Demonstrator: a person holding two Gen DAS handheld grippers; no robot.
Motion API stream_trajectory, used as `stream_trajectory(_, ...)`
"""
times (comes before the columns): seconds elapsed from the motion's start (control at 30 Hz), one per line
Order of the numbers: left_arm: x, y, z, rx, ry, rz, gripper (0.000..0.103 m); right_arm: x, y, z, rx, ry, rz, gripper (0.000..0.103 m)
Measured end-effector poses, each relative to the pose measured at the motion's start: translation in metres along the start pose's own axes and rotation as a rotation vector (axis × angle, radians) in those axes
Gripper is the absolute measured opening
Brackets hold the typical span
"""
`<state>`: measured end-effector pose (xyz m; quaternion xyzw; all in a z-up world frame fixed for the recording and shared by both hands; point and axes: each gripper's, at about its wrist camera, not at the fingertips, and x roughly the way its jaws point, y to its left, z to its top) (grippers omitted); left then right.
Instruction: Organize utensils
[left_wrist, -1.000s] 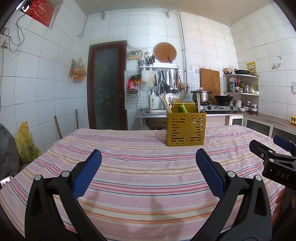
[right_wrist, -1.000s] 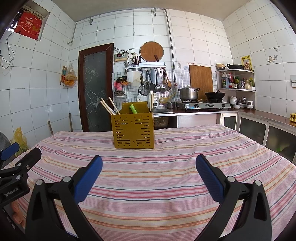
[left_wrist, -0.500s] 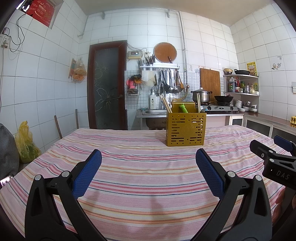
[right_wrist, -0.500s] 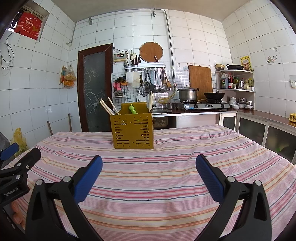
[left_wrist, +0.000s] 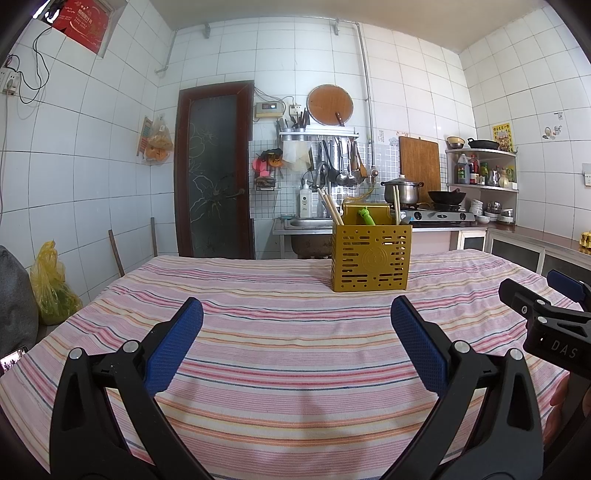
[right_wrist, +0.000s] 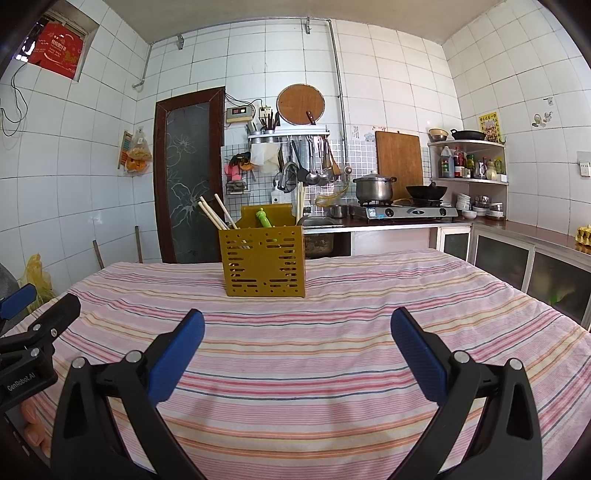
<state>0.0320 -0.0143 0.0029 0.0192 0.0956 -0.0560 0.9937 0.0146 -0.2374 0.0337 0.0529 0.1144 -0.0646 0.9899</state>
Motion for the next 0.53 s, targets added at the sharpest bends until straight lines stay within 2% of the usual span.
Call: stream_trajectory(0.53,-0.0038,-0.0048,0.0071,0.005,-0.022,-0.002,0.098,-0.0004,-0.0001,-0.0013,0.0,0.0,0.0,0.099)
